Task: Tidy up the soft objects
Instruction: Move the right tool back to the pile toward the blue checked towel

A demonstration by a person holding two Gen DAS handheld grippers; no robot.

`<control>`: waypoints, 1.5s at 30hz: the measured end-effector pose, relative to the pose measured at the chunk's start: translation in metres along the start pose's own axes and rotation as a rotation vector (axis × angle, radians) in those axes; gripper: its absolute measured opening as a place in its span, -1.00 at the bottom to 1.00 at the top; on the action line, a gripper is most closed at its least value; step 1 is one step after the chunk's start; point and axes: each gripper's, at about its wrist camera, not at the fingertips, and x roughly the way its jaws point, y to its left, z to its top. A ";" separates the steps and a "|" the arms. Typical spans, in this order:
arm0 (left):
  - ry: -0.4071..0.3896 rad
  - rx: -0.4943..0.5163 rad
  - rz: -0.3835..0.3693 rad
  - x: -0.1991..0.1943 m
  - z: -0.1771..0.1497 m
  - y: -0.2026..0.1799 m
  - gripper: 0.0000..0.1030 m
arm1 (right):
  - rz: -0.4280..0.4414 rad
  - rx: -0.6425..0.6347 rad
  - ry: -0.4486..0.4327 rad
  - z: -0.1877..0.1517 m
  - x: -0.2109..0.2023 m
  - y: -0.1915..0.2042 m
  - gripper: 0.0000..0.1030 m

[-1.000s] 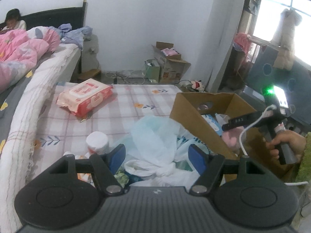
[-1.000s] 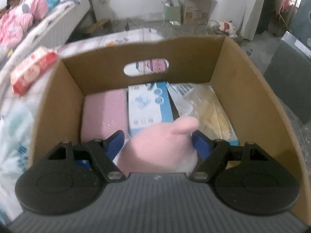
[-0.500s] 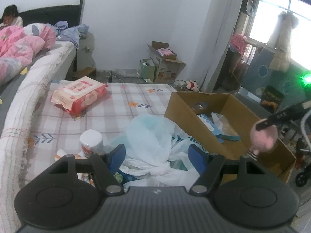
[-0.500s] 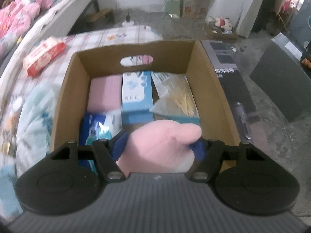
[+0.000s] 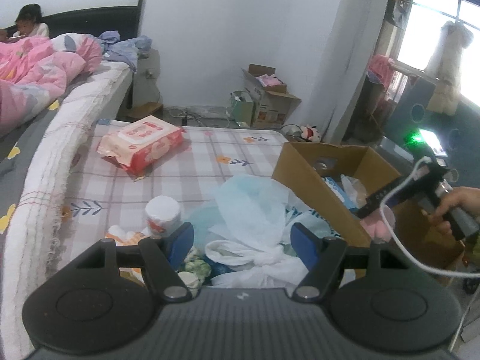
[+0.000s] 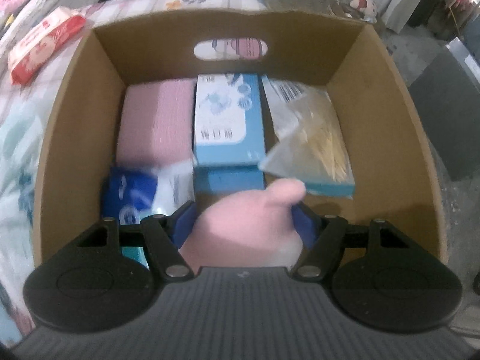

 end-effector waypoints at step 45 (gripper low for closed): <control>0.078 0.007 0.335 -0.115 -0.169 0.076 0.50 | 0.824 -0.394 -0.207 -0.182 -0.100 0.263 0.33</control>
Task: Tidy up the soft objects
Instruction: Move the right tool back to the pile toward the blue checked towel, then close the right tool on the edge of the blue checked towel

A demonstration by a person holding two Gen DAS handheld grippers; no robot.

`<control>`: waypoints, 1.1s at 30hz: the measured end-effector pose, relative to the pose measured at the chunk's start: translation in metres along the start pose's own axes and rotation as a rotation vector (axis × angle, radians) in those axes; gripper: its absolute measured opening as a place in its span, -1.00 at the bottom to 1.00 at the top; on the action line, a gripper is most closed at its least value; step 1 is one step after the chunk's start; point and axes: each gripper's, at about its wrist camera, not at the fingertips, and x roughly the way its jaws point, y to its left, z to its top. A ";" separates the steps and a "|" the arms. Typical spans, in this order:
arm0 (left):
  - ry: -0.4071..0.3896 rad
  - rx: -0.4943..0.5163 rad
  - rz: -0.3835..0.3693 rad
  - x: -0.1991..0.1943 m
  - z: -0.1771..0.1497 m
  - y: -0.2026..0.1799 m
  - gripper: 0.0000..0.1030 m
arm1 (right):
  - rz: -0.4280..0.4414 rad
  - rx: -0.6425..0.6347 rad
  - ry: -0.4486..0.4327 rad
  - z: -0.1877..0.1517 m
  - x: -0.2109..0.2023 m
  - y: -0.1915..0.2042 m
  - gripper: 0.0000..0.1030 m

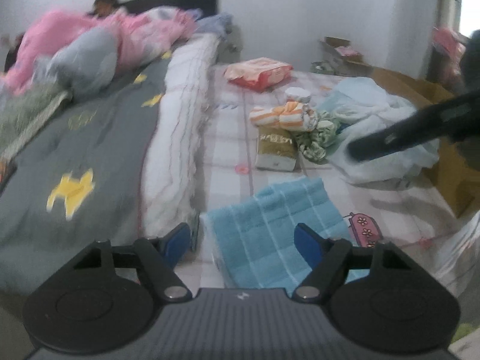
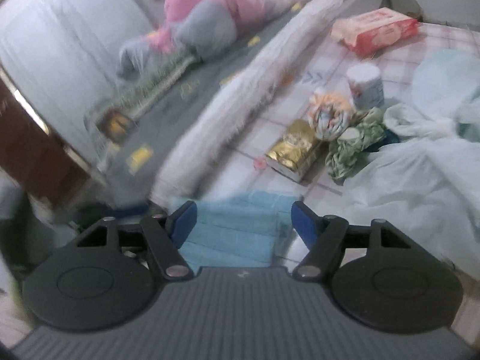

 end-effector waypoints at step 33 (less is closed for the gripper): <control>-0.028 0.094 -0.063 0.021 0.009 0.012 -0.80 | 0.035 -0.151 0.082 -0.008 0.058 -0.004 -0.84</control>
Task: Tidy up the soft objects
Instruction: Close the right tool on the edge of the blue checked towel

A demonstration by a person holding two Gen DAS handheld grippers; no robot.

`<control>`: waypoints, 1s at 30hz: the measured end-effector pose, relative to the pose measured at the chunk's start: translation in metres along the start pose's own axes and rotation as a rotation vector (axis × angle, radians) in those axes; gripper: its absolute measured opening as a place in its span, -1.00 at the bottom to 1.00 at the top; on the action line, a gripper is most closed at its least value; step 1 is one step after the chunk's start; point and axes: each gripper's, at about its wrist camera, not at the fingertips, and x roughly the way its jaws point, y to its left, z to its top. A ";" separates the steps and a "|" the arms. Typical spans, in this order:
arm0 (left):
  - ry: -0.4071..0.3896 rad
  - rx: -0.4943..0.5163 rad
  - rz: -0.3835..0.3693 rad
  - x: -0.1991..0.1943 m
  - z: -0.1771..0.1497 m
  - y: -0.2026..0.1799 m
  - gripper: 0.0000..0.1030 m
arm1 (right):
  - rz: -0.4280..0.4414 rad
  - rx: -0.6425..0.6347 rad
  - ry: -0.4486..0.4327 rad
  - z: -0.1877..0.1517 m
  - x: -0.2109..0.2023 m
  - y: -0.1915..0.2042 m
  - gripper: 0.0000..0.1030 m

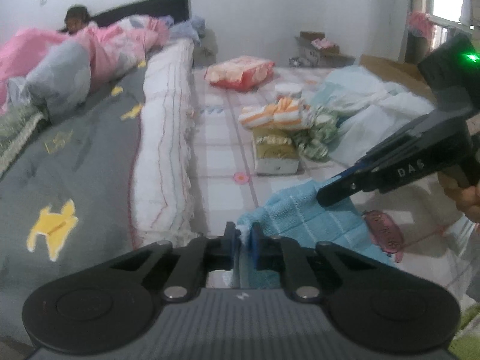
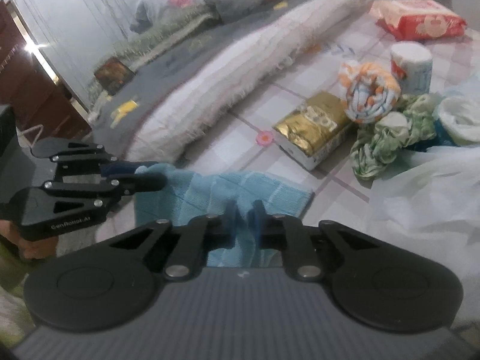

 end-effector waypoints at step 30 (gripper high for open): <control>-0.040 -0.146 -0.108 0.004 0.053 0.026 -0.81 | -0.026 0.296 -0.084 0.029 -0.037 -0.027 -0.85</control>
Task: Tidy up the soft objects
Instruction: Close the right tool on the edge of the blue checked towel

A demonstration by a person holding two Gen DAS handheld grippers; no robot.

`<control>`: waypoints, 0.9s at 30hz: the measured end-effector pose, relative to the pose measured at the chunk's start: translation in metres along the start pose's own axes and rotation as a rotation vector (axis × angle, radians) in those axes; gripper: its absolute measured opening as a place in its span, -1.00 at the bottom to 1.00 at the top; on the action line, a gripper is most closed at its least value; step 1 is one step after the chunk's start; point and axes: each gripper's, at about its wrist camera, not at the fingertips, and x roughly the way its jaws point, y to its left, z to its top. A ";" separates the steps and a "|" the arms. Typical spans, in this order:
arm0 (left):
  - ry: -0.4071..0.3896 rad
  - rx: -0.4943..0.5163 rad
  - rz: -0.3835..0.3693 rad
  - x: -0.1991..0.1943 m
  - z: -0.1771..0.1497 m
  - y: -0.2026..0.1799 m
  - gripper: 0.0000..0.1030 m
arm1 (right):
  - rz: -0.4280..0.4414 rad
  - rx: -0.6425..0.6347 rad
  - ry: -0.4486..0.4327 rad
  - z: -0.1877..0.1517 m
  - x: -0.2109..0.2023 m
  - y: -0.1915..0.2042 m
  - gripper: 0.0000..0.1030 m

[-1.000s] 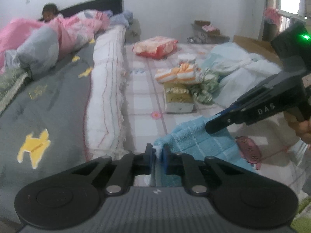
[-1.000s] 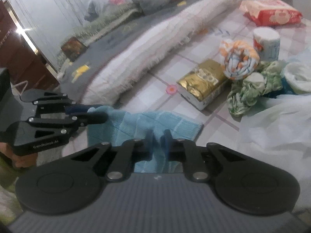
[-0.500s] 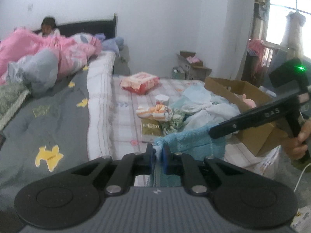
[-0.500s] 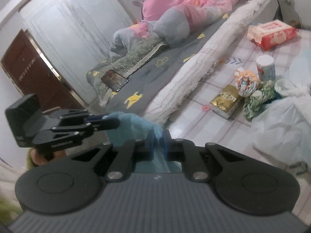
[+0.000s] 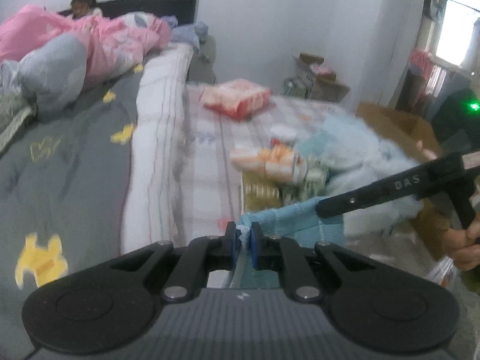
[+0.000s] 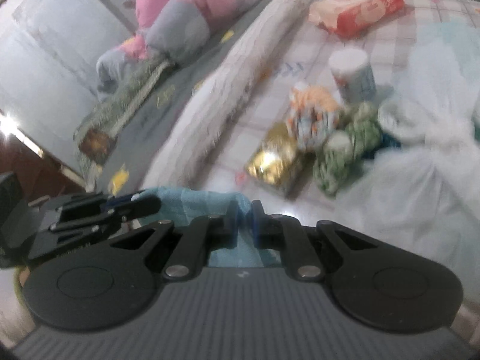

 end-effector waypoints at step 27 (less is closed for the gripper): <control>0.049 -0.136 -0.149 -0.037 -0.087 0.003 -0.81 | 0.113 -0.036 0.136 -0.079 -0.028 0.003 -0.85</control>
